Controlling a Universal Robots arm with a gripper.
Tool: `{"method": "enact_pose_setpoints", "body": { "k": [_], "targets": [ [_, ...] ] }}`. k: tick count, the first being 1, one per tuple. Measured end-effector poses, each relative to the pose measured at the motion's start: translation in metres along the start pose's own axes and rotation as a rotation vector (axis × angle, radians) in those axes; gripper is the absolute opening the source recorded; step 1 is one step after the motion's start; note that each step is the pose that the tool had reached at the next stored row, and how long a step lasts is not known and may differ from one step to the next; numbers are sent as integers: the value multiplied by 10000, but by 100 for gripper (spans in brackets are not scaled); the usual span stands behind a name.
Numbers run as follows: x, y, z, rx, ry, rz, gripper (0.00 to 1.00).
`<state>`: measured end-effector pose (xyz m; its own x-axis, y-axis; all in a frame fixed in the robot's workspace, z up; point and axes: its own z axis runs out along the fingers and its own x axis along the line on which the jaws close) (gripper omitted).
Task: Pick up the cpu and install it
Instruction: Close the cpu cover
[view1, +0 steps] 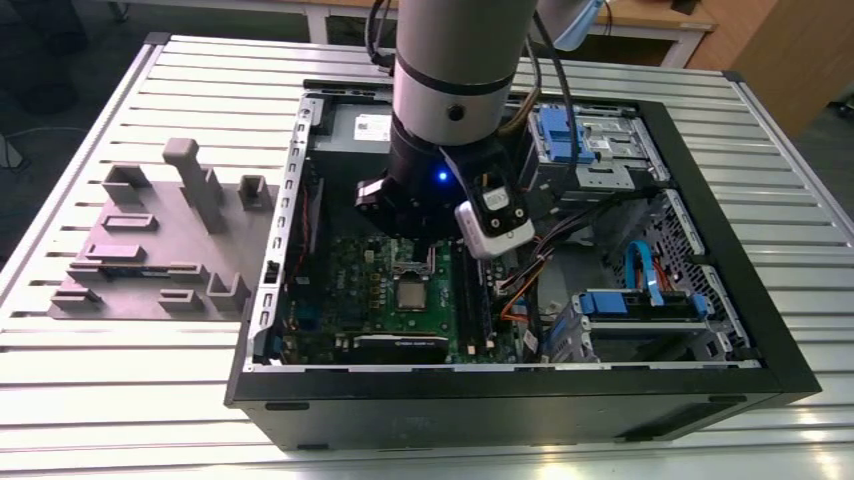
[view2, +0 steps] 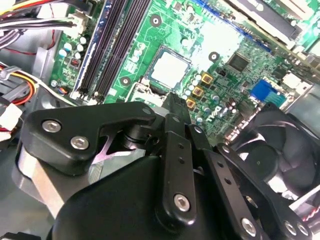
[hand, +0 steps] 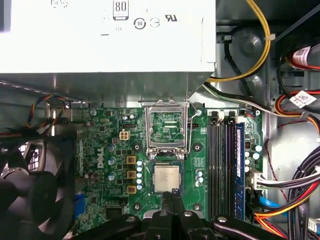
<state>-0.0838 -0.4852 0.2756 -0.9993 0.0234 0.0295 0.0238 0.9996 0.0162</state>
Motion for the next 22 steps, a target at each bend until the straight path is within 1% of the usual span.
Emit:
{"method": "enact_pose_setpoints", "body": {
  "k": [5,7,10,13,15,22],
  "targets": [
    [0,0,-3,2,1,-10,11],
    [0,0,-4,5,2,-81,11],
    [0,0,-4,13,7,-367,11],
    [0,0,-3,28,15,-872,11],
    [0,0,-3,35,18,-1090,11],
    [0,0,-3,35,19,-1120,11]
  ]
}}
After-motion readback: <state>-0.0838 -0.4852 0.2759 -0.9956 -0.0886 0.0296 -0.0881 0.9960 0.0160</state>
